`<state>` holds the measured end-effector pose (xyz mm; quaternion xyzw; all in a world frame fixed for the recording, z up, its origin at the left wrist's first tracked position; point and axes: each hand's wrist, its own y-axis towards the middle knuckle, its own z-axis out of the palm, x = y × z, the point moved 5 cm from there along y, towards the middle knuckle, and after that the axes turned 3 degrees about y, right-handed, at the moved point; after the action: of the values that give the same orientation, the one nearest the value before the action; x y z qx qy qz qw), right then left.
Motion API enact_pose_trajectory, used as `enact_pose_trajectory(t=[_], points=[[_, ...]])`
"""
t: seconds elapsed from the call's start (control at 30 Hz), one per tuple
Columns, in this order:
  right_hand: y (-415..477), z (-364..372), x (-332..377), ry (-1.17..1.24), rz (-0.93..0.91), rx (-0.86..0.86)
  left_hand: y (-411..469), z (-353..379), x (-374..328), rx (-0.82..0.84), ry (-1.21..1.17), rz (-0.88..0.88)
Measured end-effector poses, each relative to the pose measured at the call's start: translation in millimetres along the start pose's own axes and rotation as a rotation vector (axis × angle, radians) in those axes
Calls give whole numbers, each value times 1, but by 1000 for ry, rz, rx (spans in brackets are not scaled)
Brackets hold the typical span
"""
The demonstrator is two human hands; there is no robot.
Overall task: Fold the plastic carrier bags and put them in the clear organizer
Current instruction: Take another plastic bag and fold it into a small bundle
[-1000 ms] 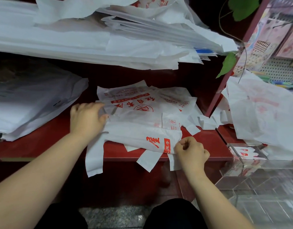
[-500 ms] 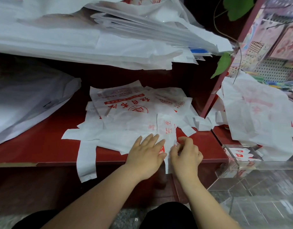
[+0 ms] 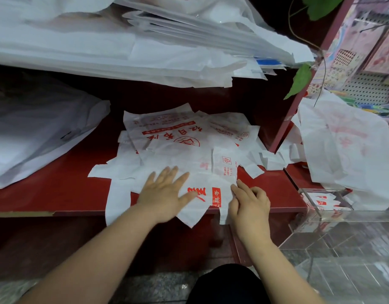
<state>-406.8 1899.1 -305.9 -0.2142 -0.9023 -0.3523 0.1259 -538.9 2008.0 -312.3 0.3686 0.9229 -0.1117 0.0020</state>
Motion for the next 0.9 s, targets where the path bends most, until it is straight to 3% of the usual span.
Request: enact_pose_trajectory(t=[0.23, 0.3, 0.37, 0.43, 0.53, 0.7, 0.9], points=[[-2, -2, 0, 29, 0, -9, -4, -6, 55, -42, -65, -210], [-3, 0, -1, 18, 7, -5, -7, -13, 51, -155, -51, -256], [-4, 0, -3, 22, 11, 0, -16, -24, 34, -344, -37, -210], [-4, 0, -4, 11, 7, 13, -24, -30, -2, -434, -96, -27], [-3, 2, -4, 31, -9, 63, -19, -20, -53, -336, -179, 161], [14, 1, -18, 188, 138, 228, 1, 2, -72, -193, -93, 148], [47, 8, -31, 322, 367, 385, 0, 3, -72, -170, -44, 179]])
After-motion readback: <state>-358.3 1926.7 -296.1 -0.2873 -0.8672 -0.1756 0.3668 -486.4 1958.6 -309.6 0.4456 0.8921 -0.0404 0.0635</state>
